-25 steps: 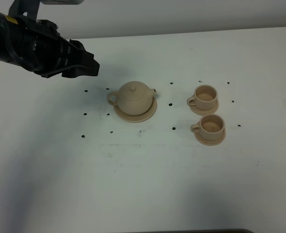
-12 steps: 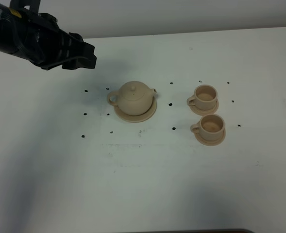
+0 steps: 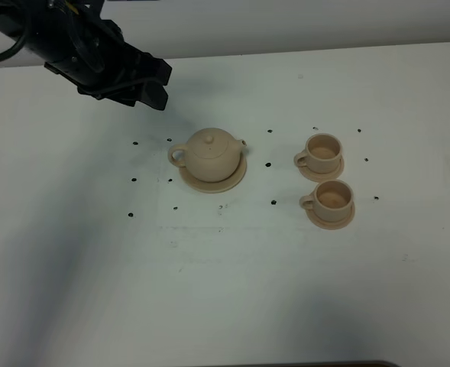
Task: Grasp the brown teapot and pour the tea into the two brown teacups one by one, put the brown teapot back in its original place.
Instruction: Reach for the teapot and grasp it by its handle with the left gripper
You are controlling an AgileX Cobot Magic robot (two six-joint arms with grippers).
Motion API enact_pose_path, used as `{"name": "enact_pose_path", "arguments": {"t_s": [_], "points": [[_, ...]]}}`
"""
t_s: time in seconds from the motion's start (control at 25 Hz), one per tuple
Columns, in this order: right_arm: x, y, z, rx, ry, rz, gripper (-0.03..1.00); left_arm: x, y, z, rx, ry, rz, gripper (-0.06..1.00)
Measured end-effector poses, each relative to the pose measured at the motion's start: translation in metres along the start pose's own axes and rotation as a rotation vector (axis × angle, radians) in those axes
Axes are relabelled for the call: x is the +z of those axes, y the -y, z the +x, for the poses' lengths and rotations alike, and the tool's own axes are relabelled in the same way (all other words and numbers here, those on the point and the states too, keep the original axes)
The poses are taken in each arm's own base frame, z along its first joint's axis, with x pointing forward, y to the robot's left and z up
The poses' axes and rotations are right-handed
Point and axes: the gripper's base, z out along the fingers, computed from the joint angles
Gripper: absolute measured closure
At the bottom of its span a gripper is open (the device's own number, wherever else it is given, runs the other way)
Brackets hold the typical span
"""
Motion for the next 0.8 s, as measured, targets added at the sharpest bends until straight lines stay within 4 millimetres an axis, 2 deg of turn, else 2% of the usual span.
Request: {"name": "enact_pose_path", "arguments": {"t_s": [0.32,0.52,0.8], "points": [[-0.012,-0.001,0.009,0.049,0.097,0.083,0.44,0.031,0.018,-0.01,0.118,-0.094,-0.094,0.47],[-0.018,-0.002,0.013,0.048,0.144,0.091,0.44,0.042,0.035,-0.01,0.226,-0.114,-0.104,0.47],[-0.018,-0.002,0.013,0.063,0.144,0.114,0.44,0.053,0.035,-0.007,0.408,-0.153,-0.108,0.47]]}}
